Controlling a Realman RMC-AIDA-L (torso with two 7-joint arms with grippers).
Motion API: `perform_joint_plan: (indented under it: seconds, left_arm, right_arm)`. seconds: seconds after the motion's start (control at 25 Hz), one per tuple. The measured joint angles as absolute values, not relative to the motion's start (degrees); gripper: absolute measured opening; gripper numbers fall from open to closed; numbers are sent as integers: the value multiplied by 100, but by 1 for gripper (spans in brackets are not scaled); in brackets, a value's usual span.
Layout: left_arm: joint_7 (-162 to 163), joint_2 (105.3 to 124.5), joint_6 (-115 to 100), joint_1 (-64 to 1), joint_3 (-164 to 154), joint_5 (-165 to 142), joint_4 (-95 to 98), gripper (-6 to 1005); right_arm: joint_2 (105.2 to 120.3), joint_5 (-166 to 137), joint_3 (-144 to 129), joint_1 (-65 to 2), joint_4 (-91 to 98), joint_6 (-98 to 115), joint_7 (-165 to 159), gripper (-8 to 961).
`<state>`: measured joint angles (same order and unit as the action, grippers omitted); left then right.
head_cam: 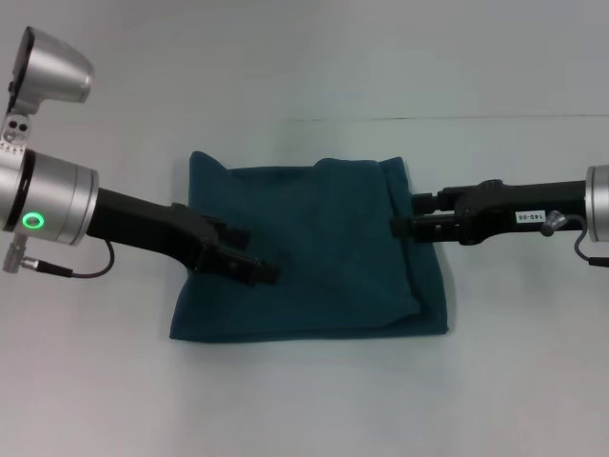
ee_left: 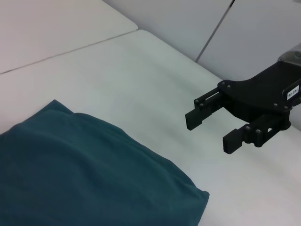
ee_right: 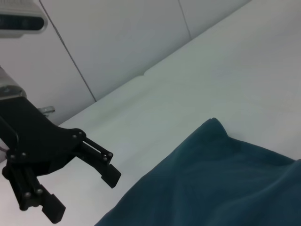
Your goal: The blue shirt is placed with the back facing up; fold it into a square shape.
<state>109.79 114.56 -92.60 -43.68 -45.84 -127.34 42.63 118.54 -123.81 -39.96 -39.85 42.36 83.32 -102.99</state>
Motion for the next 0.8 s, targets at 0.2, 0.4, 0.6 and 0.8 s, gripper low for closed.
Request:
perform_joint_plan:
  seconds: [0.2, 0.4, 0.6, 0.8]
  left_arm:
    - [10957, 11460, -9320, -4360, -4585, -12731, 4302, 936]
    - [10966, 11479, -9372, -4345, -4618, -12728, 4353, 937]
    - [10979, 11487, -9386, -4345, -4596, -12726, 4353, 936]
    - [10988, 11491, -9387, -4344, -4593, -12726, 4407, 937]
  right_arm:
    - [11829, -12374, -3997, -3974, 4236, 8326, -10310, 683]
    - [11829, -12359, -3997, -3963, 4236, 8299, -10306, 683]
    - [11834, -12312, -4018, -3963, 4240, 8338, -10301, 683]
    - [11827, -12304, -4003, -3964, 4247, 8341, -10316, 683]
